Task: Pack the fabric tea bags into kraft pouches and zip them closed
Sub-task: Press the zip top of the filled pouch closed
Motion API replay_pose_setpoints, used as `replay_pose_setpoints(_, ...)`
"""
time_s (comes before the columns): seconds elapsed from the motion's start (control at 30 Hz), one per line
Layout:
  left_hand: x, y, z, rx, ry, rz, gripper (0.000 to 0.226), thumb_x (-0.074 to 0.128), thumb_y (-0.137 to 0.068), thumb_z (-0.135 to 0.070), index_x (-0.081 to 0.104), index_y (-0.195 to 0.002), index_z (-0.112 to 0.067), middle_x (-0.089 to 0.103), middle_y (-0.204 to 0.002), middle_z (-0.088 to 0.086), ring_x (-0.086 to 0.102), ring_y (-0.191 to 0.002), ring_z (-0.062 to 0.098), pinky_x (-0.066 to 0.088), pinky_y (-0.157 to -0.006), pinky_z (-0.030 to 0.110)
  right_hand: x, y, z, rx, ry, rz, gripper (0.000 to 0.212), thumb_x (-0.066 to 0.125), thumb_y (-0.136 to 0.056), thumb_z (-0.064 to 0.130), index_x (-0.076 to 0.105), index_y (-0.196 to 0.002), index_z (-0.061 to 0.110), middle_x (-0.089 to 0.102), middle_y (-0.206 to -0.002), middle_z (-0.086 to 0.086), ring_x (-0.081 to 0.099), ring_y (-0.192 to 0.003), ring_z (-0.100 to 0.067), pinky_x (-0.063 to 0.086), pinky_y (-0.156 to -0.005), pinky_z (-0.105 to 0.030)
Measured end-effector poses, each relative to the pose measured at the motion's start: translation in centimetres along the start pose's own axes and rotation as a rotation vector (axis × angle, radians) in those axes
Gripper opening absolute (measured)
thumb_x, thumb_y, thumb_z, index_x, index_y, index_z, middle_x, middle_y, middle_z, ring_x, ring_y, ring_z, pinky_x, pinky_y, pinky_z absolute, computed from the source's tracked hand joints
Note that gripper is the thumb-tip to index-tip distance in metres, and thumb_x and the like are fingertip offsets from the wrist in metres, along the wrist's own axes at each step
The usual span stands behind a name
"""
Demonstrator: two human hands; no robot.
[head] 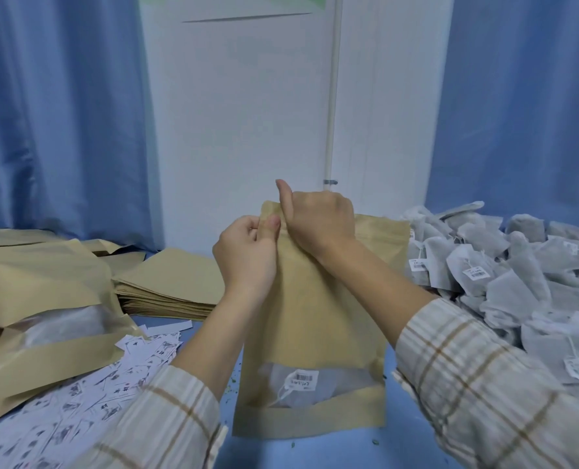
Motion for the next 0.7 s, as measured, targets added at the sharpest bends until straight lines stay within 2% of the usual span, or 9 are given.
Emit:
replay_pose_setpoints(0.07, -0.3, -0.2, 0.2, -0.006, 0.038, -0.016, 0.029, 0.062, -0.088, -0.030, 0.055, -0.062, -0.018, 0.048, -0.043, -0.013, 0.042, -0.048, 0.002, 0.031, -0.052, 0.018, 0.9, -0.1, -1.4, -0.001, -0.110, 0.171, 0.060, 0.038, -0.095, 0.050, 0.053, -0.050, 0.013, 0.052, -0.049, -0.008, 0.048, -0.052, -0.027, 0.025, -0.050, -0.027)
replay_pose_setpoints(0.17, -0.5, -0.6, 0.3, -0.013, 0.071, 0.014, 0.025, 0.065, -0.087, -0.030, 0.059, -0.064, -0.019, 0.055, -0.053, -0.010, 0.048, -0.056, 0.007, 0.038, -0.061, 0.025, 1.1, 0.3, -3.4, 0.021, -0.074, 0.173, 0.058, 0.025, -0.099, 0.048, 0.044, -0.057, 0.013, 0.043, -0.054, -0.006, 0.052, -0.063, -0.029, 0.027, -0.054, -0.031)
replay_pose_setpoints(0.27, -0.6, -1.1, 0.5, -0.023, 0.081, 0.007, 0.026, 0.065, -0.086, -0.028, 0.060, -0.063, -0.018, 0.052, -0.052, -0.010, 0.046, -0.056, 0.008, 0.037, -0.061, 0.024, 1.2, 0.2, -4.2, 0.045, -0.132, 0.203, 0.061, 0.027, -0.099, 0.047, 0.035, -0.050, 0.011, 0.035, -0.047, -0.003, 0.043, -0.059, -0.027, 0.026, -0.055, -0.030)
replay_pose_setpoints(0.33, -1.1, -1.6, 0.9, -0.027, 0.097, -0.028, 0.025, 0.066, -0.086, -0.027, 0.061, -0.063, -0.020, 0.054, -0.056, -0.009, 0.049, -0.060, 0.007, 0.039, -0.063, 0.021, 1.2, 0.1, -4.9, 0.019, -0.094, 0.234, 0.062, 0.026, -0.099, 0.046, 0.046, -0.053, 0.011, 0.040, -0.051, -0.005, 0.043, -0.060, -0.026, 0.026, -0.057, -0.031)
replay_pose_setpoints(0.4, -1.4, -1.8, 1.3, -0.018, 0.078, -0.010, 0.024, 0.067, -0.085, -0.028, 0.062, -0.062, -0.023, 0.057, -0.053, -0.014, 0.050, -0.056, -0.004, 0.038, -0.059, 0.010, 1.5, 0.4, -5.7, 0.010, -0.051, 0.267, 0.061, 0.023, -0.101, 0.043, 0.054, -0.062, 0.007, 0.047, -0.058, -0.009, 0.050, -0.066, -0.030, 0.027, -0.057, -0.032)
replay_pose_setpoints(0.5, -1.8, -1.8, 2.0, -0.034, 0.102, -0.024, 0.024, 0.068, -0.085, -0.025, 0.063, -0.061, -0.024, 0.059, -0.055, -0.015, 0.052, -0.059, -0.003, 0.040, -0.062, 0.010, 1.7, 1.2, -6.7, 0.074, -0.148, 0.287, 0.064, 0.026, -0.099, 0.046, 0.036, -0.048, 0.009, 0.050, -0.056, -0.009, 0.047, -0.064, -0.027, 0.030, -0.060, -0.030)
replay_pose_setpoints(0.7, -2.0, -2.0, 2.7, -0.053, 0.190, -0.018, 0.025, 0.070, -0.083, -0.021, 0.063, -0.060, -0.024, 0.062, -0.054, -0.016, 0.054, -0.058, -0.006, 0.040, -0.060, 0.004, 2.0, 2.0, -8.8, 0.163, -0.192, 0.356, 0.066, 0.027, -0.098, 0.049, 0.032, -0.043, 0.013, 0.040, -0.046, 0.000, 0.046, -0.065, -0.025, 0.030, -0.061, -0.030)
Point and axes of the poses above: each hand's wrist, its own y-axis away from the middle knuckle, its own x-axis out of the palm, z = x × y, the point moved 2 cm from there along -y, towards the middle knuckle
